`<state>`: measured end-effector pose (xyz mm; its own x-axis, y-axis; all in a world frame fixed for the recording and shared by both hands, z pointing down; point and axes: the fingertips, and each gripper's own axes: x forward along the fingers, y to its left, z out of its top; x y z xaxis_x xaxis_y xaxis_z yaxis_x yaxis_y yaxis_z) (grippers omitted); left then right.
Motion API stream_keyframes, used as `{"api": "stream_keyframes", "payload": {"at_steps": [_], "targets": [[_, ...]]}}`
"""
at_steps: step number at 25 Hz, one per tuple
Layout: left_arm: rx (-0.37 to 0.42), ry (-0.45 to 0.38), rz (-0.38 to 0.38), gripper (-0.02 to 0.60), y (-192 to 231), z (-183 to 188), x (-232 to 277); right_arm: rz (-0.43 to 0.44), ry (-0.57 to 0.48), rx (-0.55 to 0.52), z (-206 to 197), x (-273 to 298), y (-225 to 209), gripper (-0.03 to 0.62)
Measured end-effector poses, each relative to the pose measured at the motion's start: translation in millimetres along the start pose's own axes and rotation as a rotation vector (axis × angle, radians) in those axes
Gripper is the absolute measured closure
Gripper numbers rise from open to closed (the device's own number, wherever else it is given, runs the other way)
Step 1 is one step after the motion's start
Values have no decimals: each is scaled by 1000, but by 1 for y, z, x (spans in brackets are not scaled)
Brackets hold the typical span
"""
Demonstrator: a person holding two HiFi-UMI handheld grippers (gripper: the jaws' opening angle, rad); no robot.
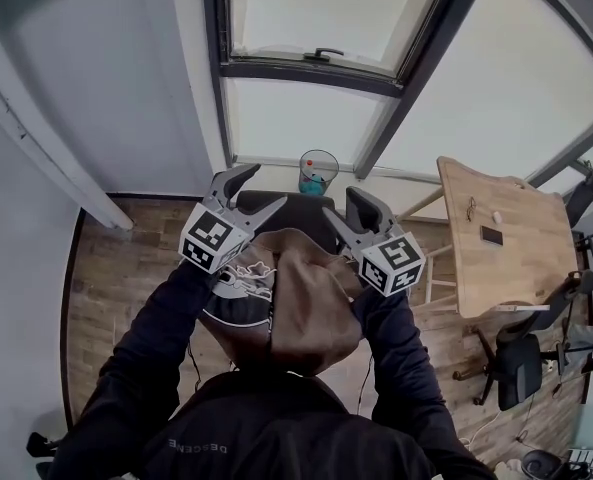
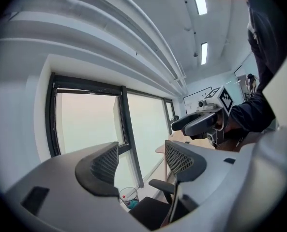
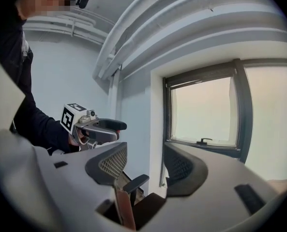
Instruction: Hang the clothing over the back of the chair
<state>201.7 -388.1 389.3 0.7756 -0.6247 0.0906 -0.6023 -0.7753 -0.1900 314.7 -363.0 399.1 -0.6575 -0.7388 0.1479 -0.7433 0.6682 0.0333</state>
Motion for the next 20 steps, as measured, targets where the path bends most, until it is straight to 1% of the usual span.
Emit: {"api": "stream_keyframes", "payload": {"at_steps": [4, 6, 7, 8, 10, 14, 16, 18, 20], "targets": [[-23, -64, 14, 285, -7, 37, -14, 19, -74, -37, 42, -13, 17, 373], [-25, -82, 17, 289, -13, 57, -22, 32, -113, -65, 64, -22, 27, 405], [-25, -93, 15, 302, -17, 66, -26, 39, -132, -78, 74, -27, 33, 416], [-25, -105, 12, 328, -21, 76, -31, 44, -149, -90, 83, -33, 38, 425], [-25, -130, 5, 401, -33, 93, -42, 49, -175, -99, 97, -45, 50, 450], [-27, -165, -4, 500, -58, 113, -63, 53, -198, -96, 109, -67, 74, 552], [-22, -174, -7, 528, -71, 115, -71, 61, -195, -76, 106, -75, 85, 583], [-12, -170, -4, 548, -81, 111, -76, 69, -186, -50, 101, -80, 93, 586], [-15, -157, 0, 561, -87, 103, -79, 54, -182, -58, 94, -83, 99, 586]]}}
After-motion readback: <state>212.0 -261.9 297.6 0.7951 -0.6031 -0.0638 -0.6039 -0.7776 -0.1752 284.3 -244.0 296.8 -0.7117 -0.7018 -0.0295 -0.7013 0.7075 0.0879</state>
